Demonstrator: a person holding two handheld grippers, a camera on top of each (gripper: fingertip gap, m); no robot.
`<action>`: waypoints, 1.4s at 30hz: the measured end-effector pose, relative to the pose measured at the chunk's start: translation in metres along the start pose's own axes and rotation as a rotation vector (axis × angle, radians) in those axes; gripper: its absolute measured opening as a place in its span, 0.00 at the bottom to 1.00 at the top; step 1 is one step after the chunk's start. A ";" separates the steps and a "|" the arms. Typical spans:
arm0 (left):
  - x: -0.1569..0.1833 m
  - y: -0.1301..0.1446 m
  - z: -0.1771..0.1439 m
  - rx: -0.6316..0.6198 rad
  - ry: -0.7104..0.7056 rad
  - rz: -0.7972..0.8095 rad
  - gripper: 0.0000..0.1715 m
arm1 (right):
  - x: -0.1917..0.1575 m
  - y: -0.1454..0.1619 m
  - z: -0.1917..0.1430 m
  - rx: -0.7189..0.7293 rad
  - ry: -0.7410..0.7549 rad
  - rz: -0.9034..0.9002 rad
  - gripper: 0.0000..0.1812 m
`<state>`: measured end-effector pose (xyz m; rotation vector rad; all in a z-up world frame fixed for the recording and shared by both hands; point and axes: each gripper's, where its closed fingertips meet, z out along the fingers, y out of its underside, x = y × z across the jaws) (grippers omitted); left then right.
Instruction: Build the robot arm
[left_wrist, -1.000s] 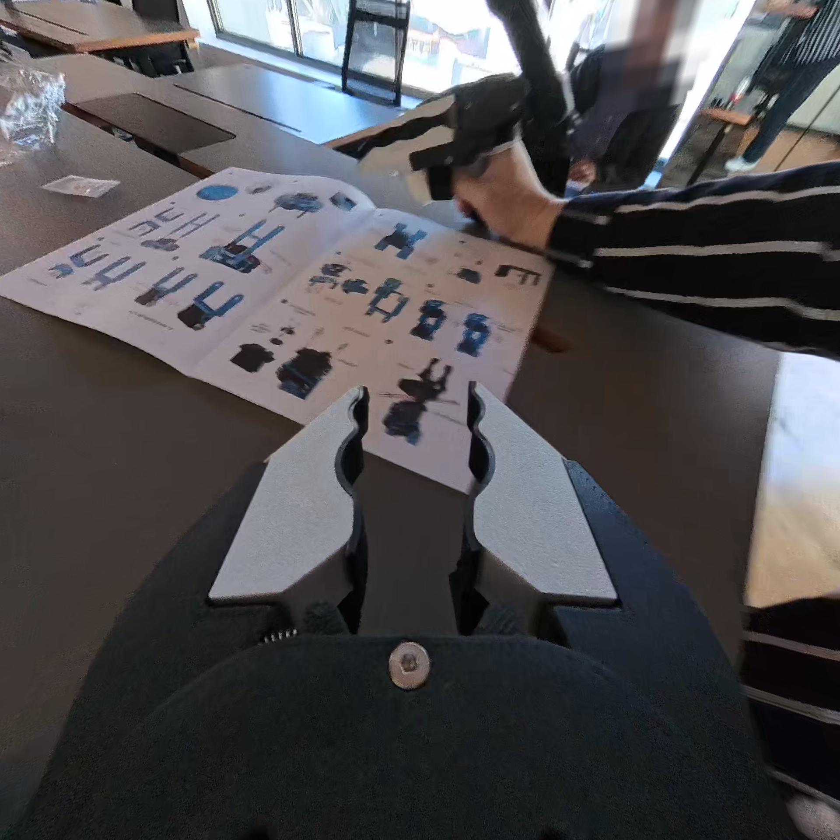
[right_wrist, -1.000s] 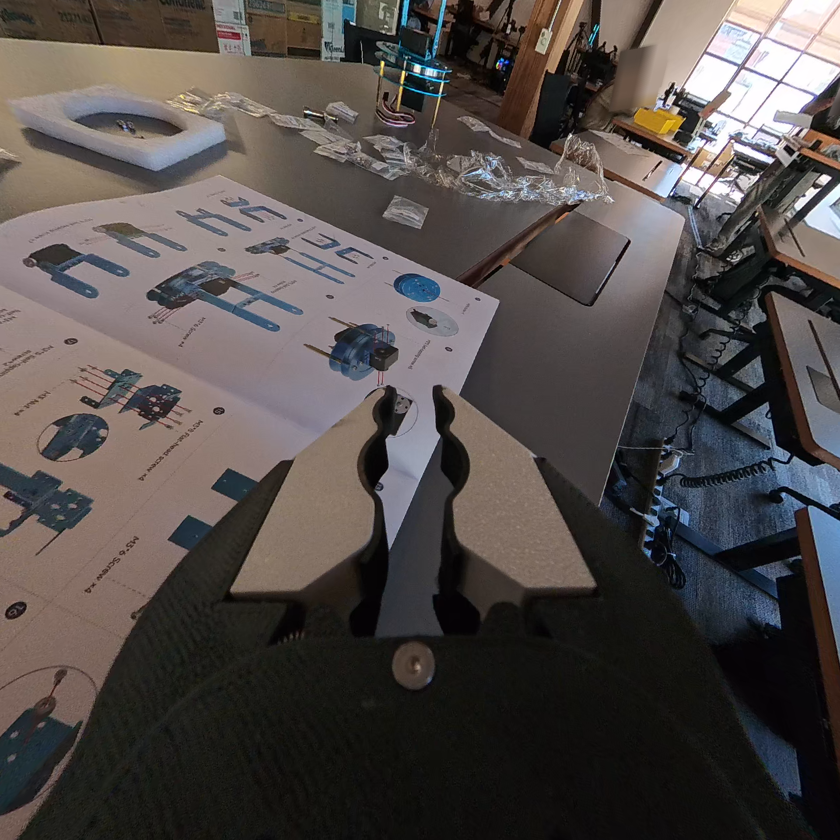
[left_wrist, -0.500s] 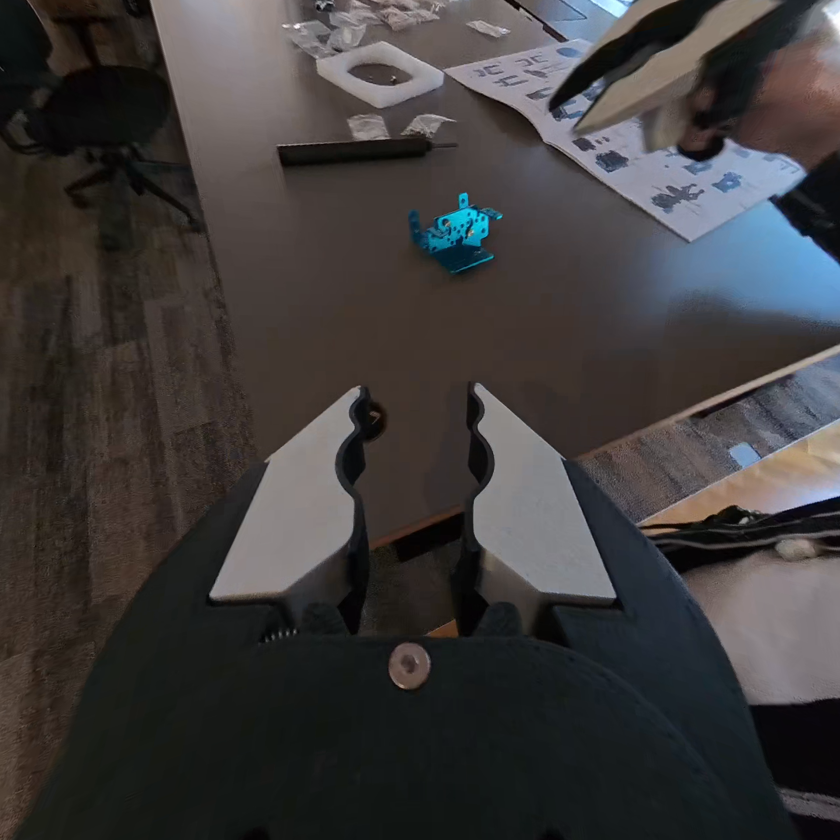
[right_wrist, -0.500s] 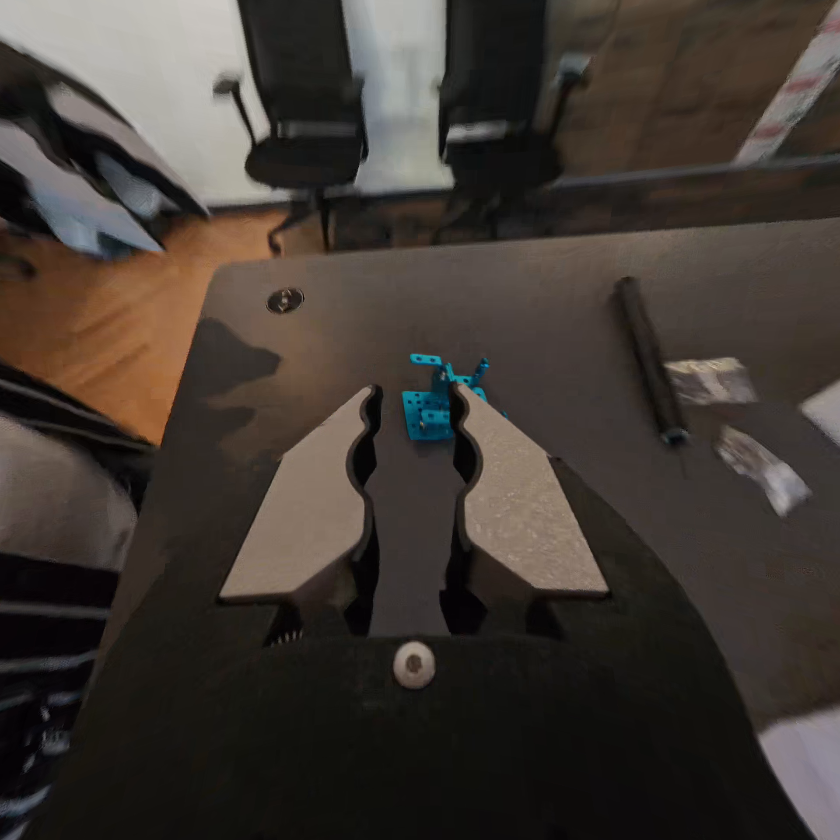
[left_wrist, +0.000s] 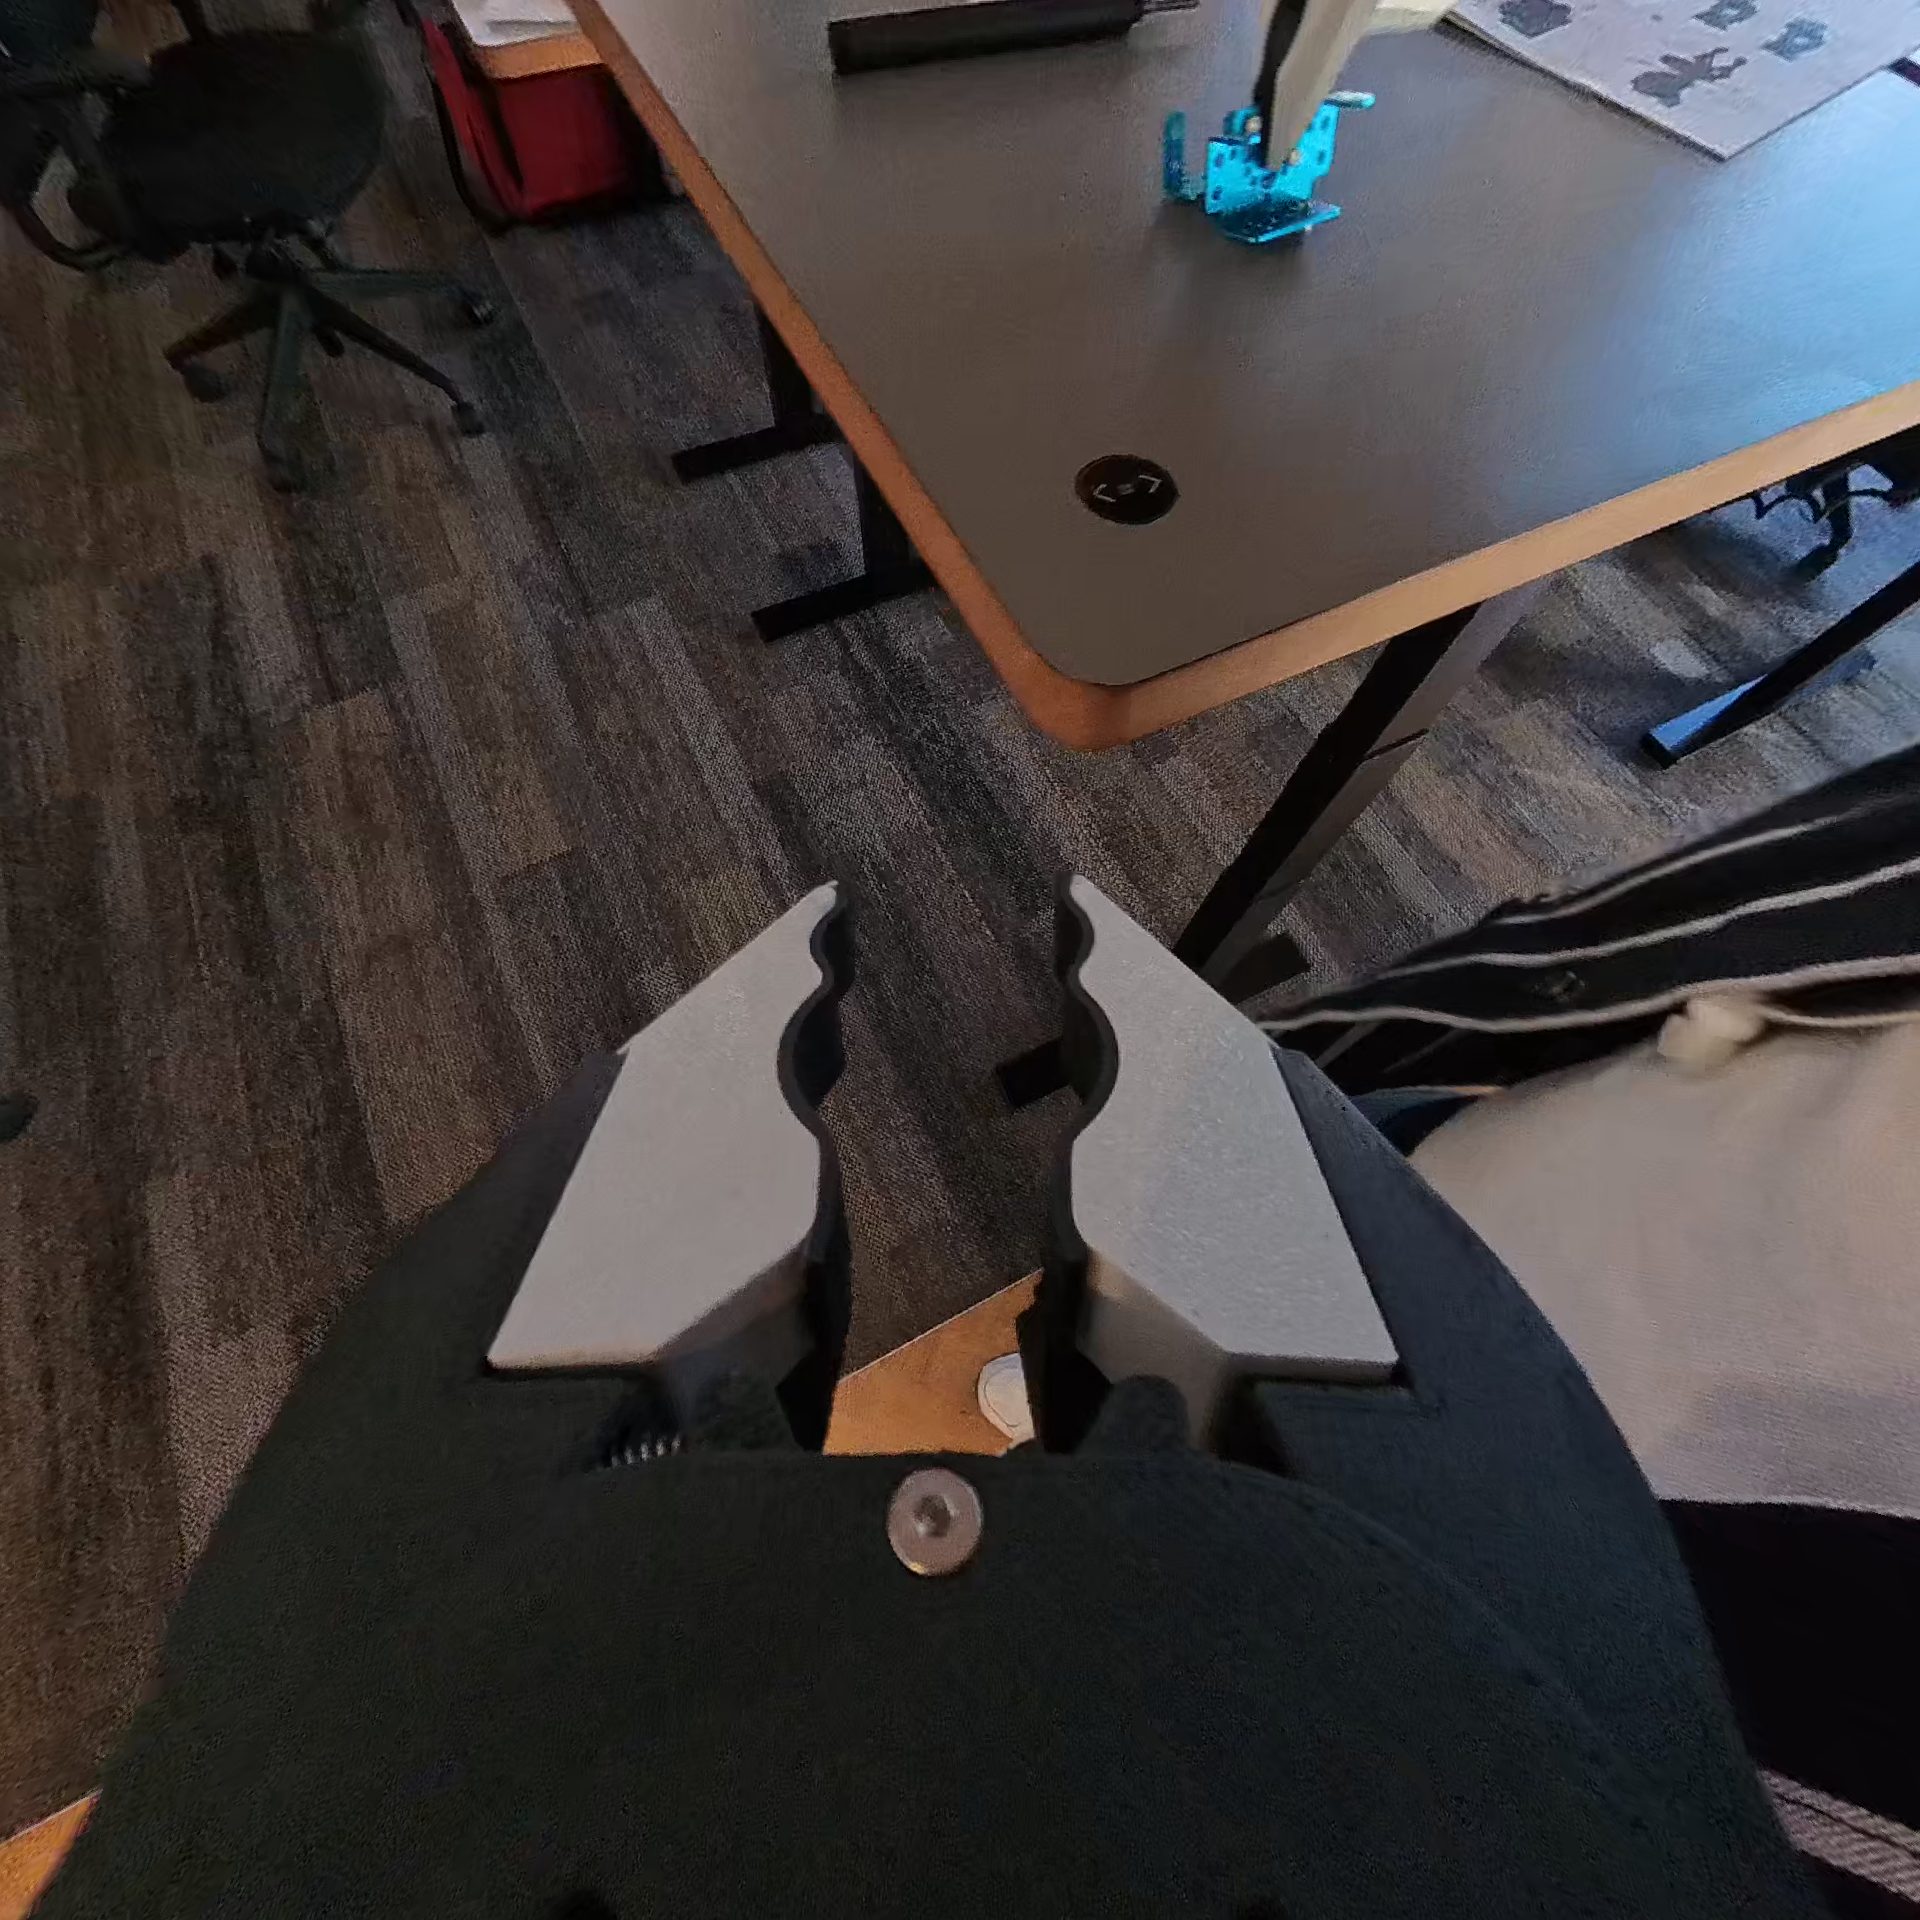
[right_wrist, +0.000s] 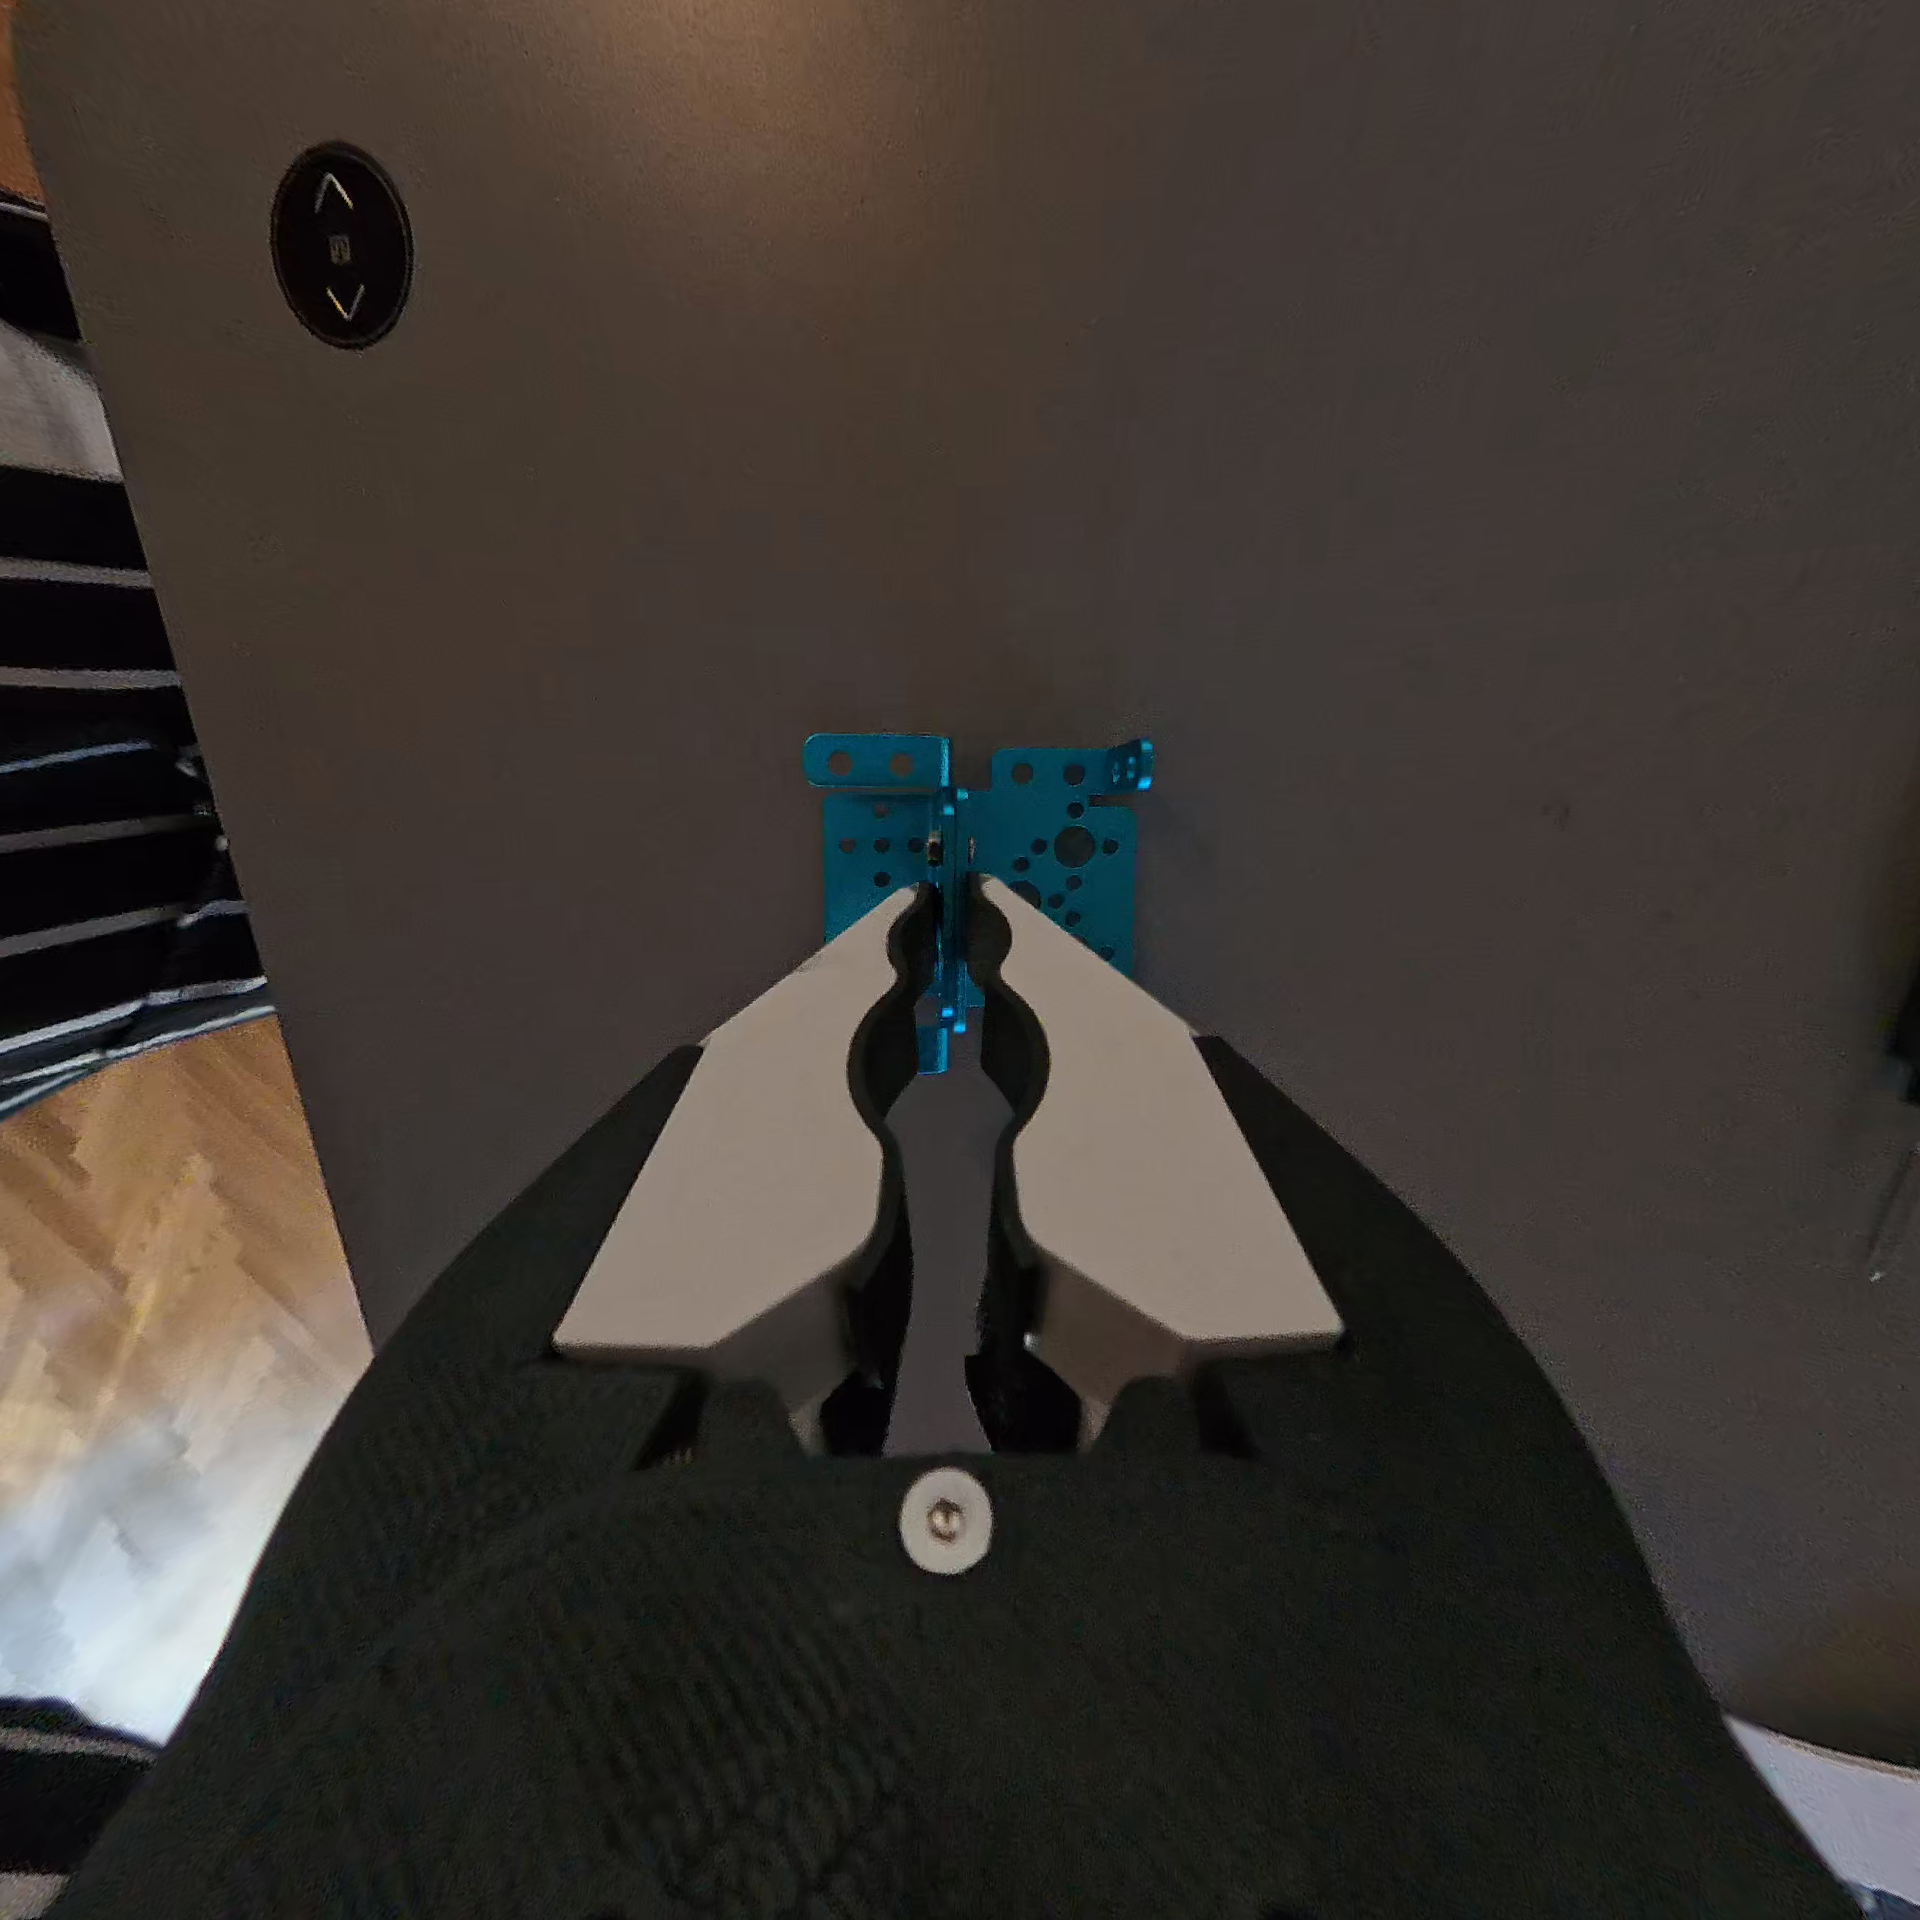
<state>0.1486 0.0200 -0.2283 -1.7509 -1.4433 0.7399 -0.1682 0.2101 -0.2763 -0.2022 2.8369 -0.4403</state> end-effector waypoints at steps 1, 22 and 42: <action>-0.004 -0.001 -0.002 0.004 -0.006 0.002 0.21 | 0.000 0.000 0.000 0.003 0.000 0.012 0.02; 0.059 -0.069 0.053 0.102 0.015 0.021 0.20 | 0.027 -0.008 -0.026 0.143 1.390 -0.752 0.02; 0.071 -0.070 0.064 0.032 -0.040 0.001 0.20 | 0.011 -0.012 -0.015 0.236 1.354 -0.787 0.07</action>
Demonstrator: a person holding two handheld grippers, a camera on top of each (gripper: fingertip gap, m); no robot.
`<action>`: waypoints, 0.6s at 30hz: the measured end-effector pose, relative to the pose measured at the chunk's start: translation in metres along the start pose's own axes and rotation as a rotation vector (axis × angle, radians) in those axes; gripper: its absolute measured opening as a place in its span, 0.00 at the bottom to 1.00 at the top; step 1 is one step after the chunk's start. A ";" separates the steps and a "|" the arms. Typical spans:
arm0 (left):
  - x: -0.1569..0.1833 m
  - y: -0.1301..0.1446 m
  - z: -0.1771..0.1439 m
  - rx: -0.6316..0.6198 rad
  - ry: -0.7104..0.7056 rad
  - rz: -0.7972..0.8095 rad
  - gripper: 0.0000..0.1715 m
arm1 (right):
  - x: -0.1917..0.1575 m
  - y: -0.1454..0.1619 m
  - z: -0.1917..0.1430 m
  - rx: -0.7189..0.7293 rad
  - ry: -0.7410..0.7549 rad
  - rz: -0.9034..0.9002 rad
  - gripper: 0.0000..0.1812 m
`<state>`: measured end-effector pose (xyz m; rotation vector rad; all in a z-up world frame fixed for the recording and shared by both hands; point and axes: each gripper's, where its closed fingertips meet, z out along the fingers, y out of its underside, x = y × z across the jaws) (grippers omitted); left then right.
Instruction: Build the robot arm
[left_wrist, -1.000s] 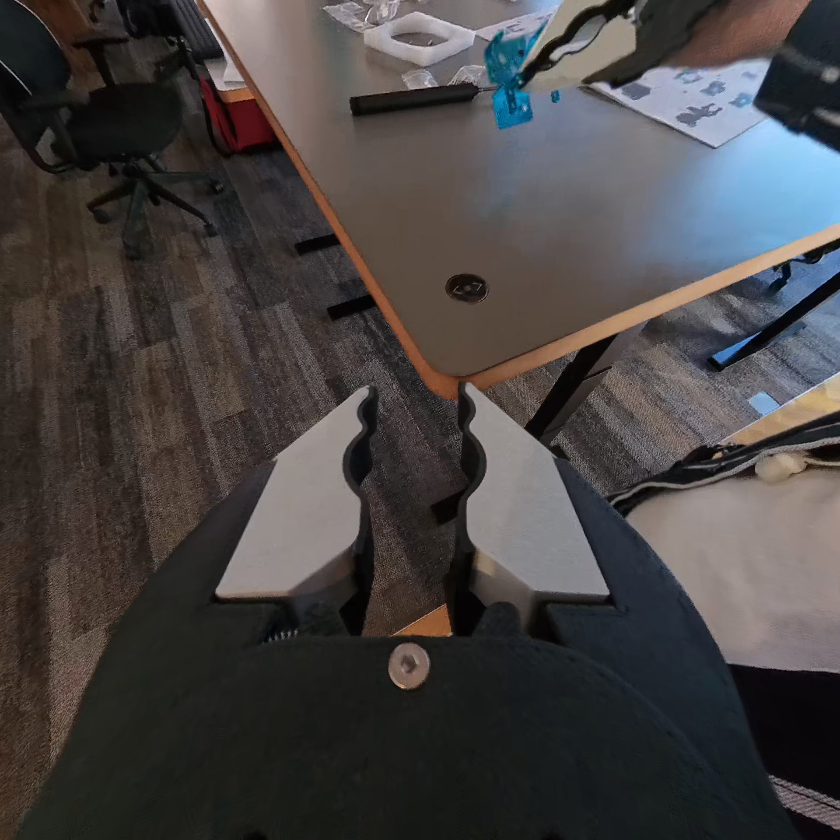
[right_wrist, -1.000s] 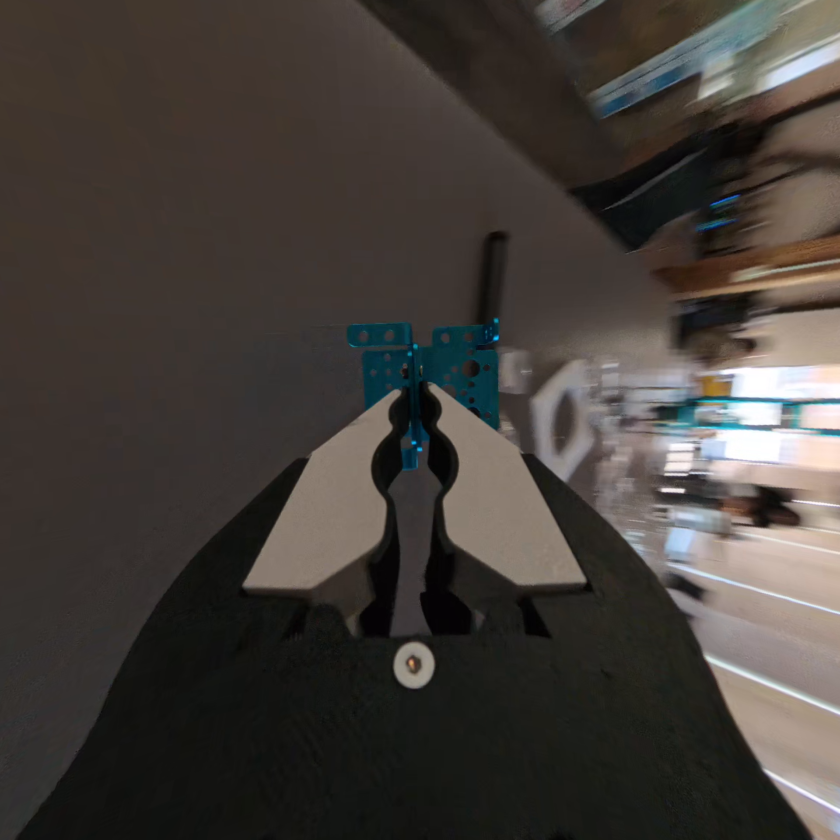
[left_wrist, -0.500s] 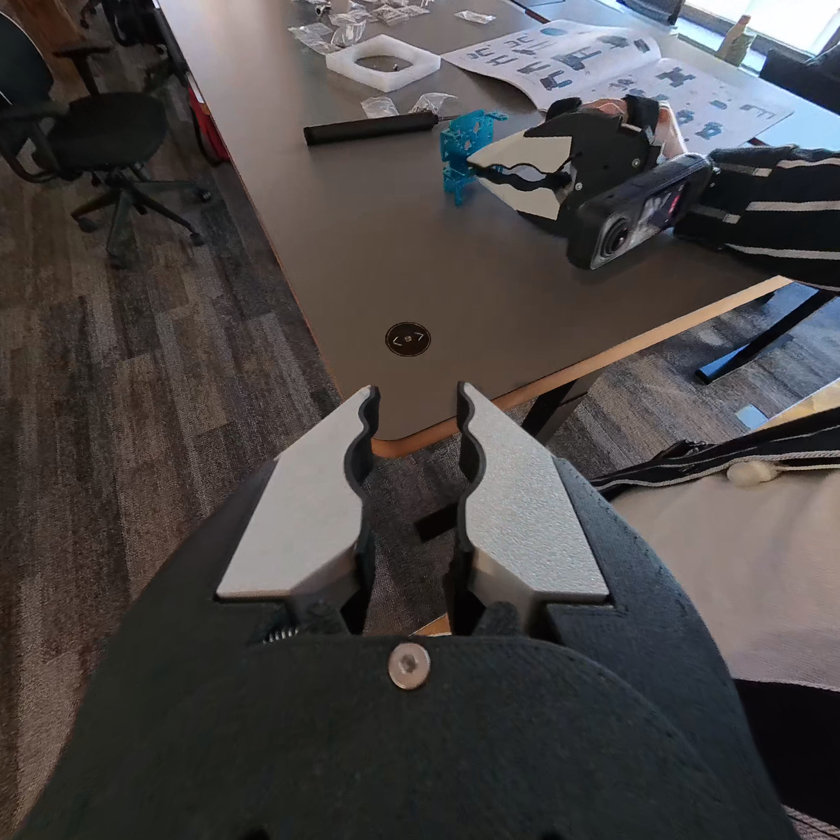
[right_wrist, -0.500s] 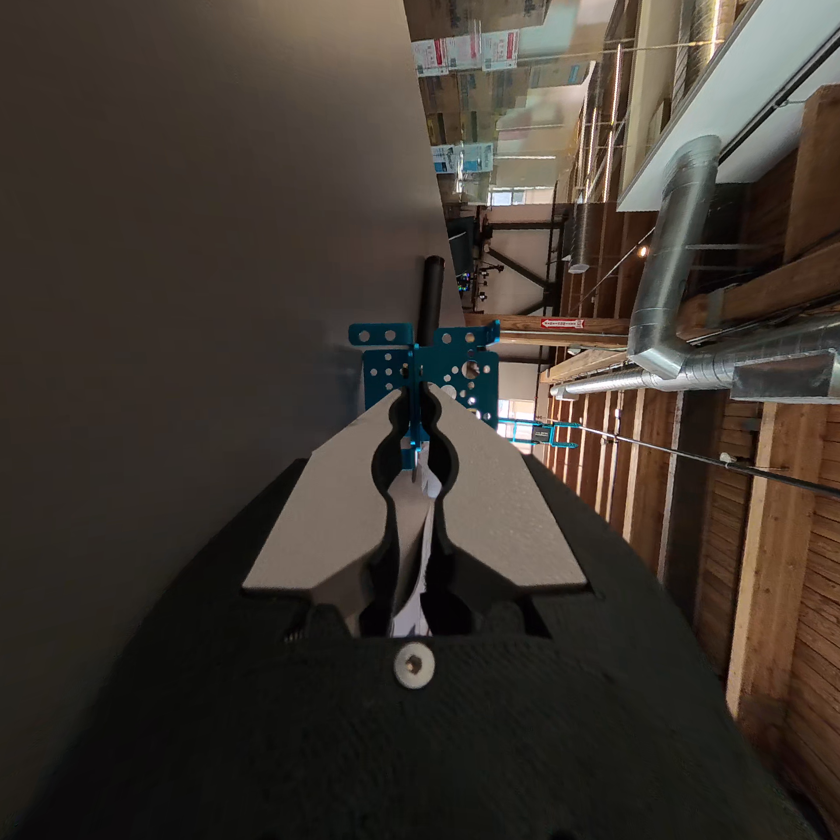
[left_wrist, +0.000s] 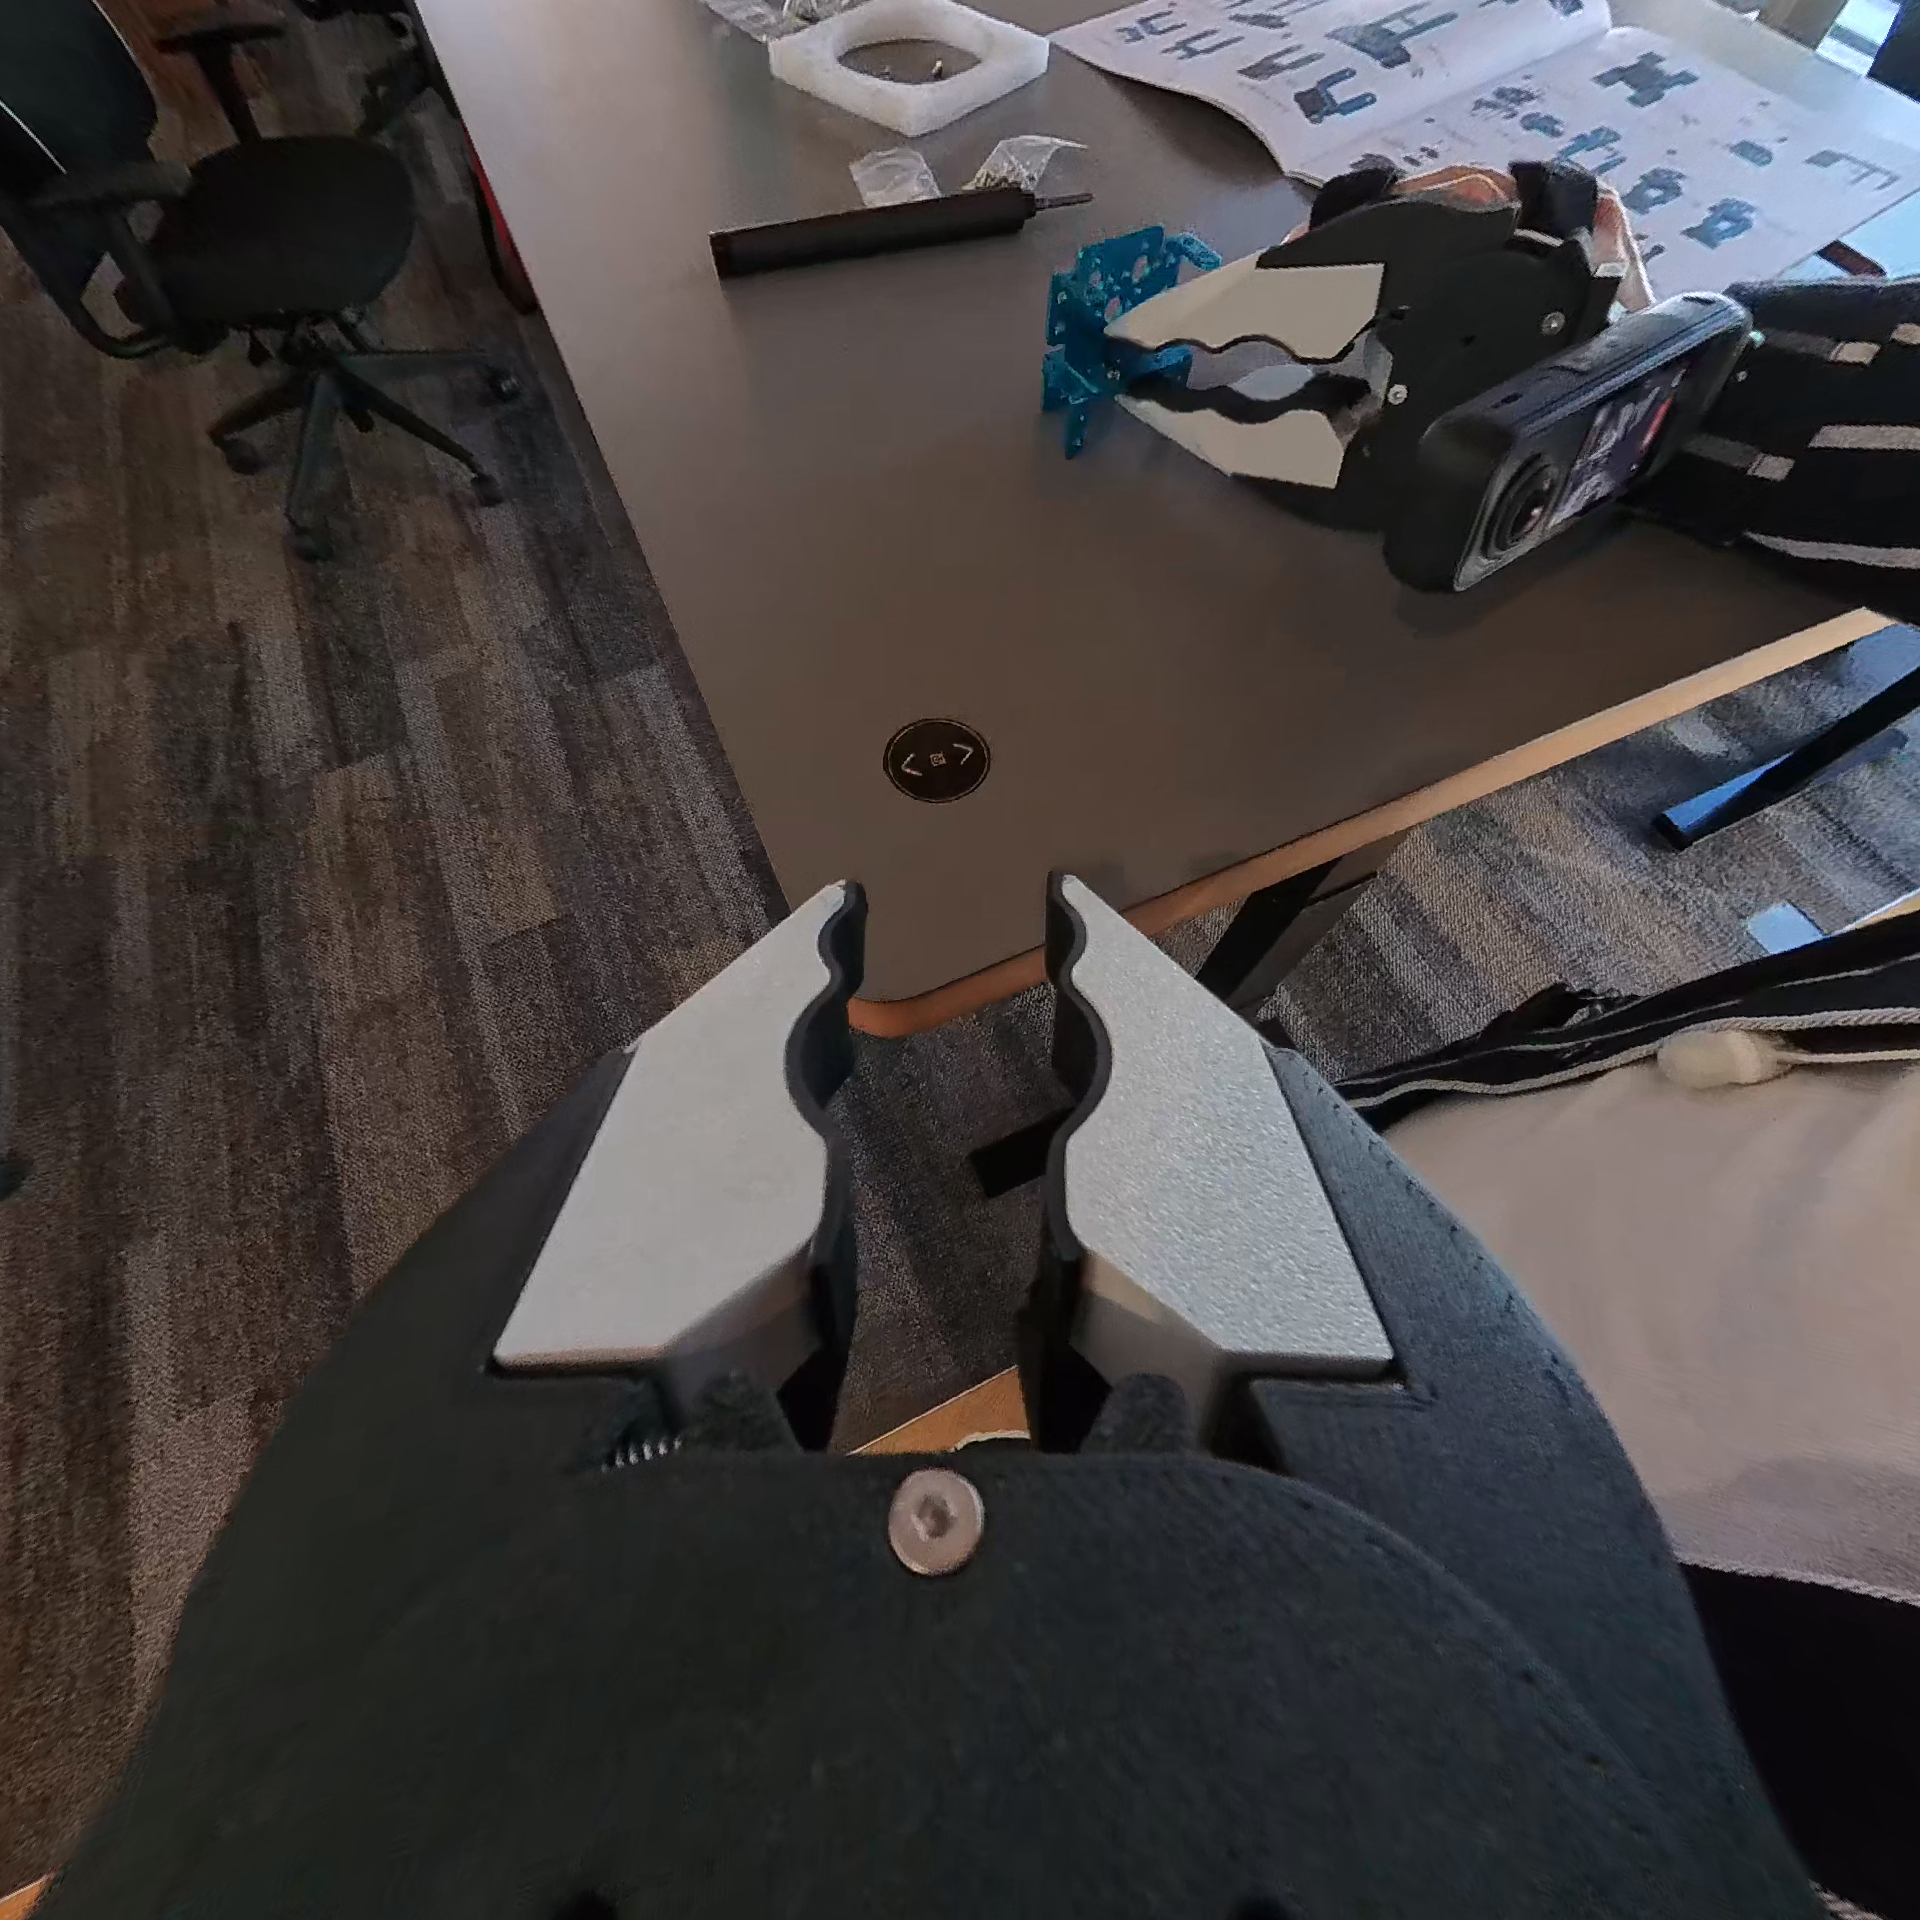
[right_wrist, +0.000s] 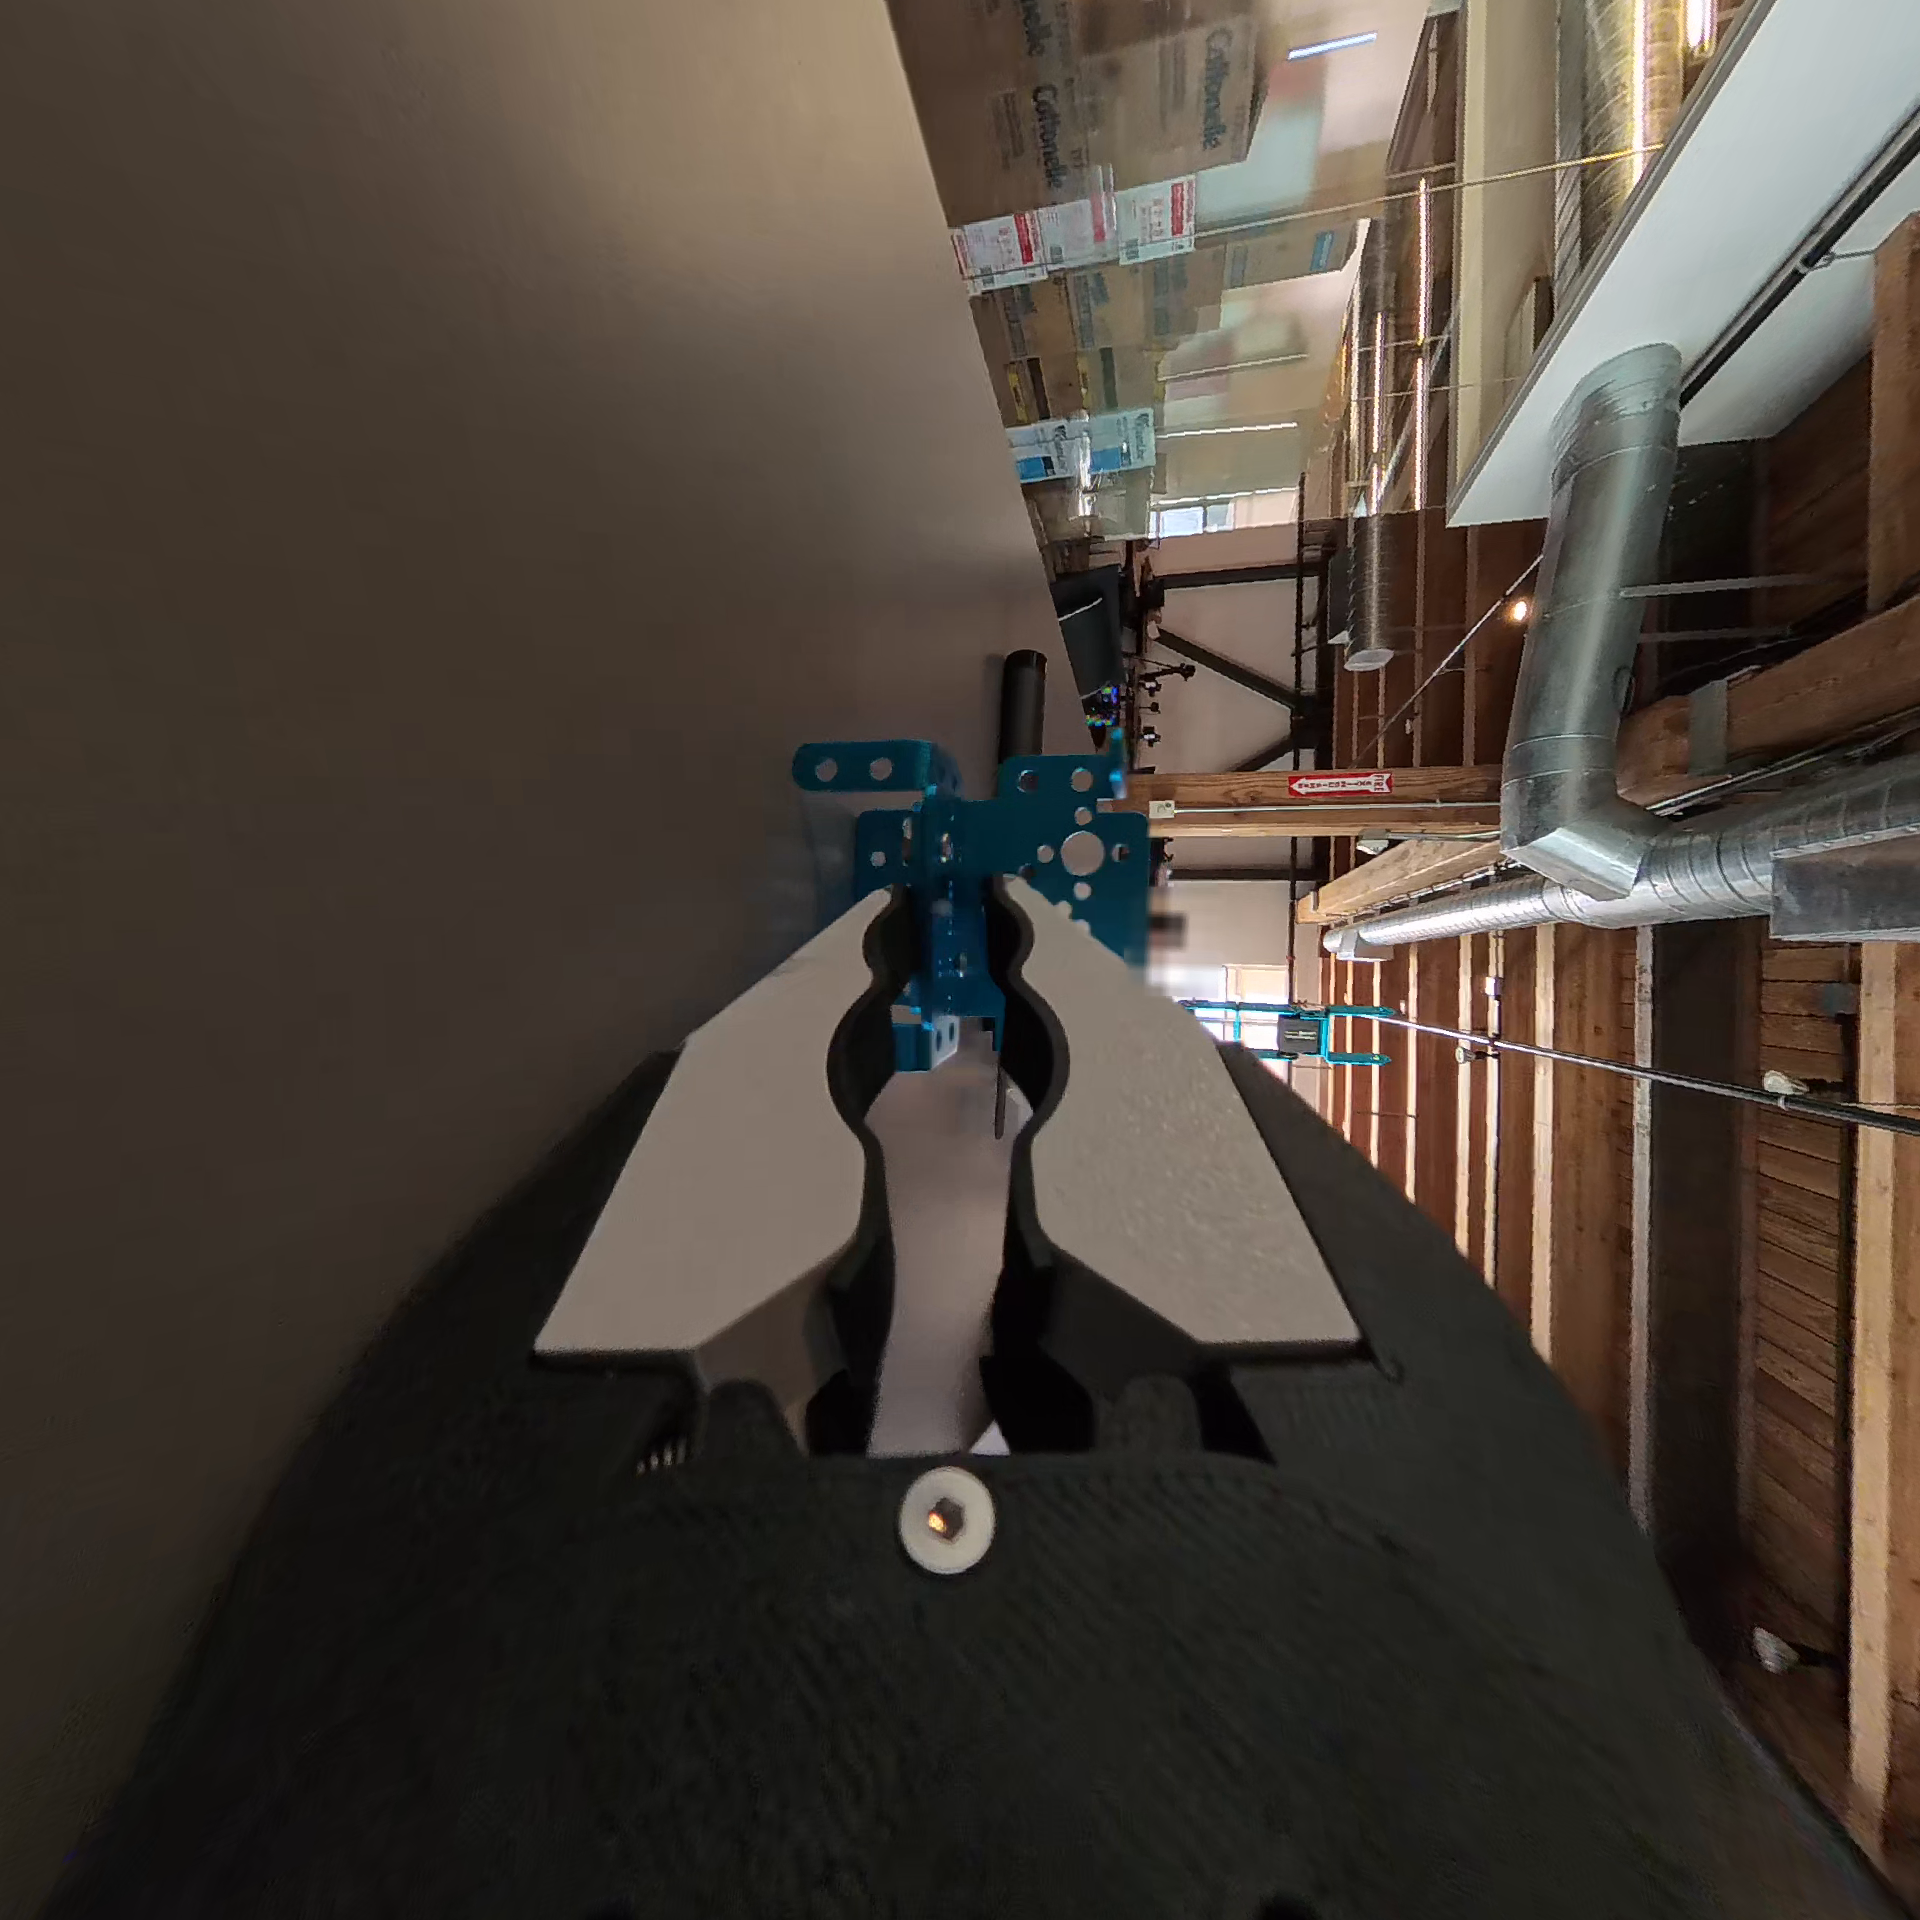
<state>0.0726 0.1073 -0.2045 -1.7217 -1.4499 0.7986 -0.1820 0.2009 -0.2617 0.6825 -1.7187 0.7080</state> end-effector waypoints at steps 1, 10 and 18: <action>0.000 -0.001 0.000 -0.003 -0.004 0.002 0.20 | 0.000 -0.001 -0.001 0.008 -0.006 0.009 0.08; 0.013 -0.015 0.015 -0.009 -0.020 0.011 0.20 | 0.008 -0.008 -0.022 0.125 -0.062 0.236 0.11; 0.020 -0.036 0.055 0.073 -0.008 -0.070 0.20 | 0.017 0.010 -0.076 0.263 -0.138 0.590 0.10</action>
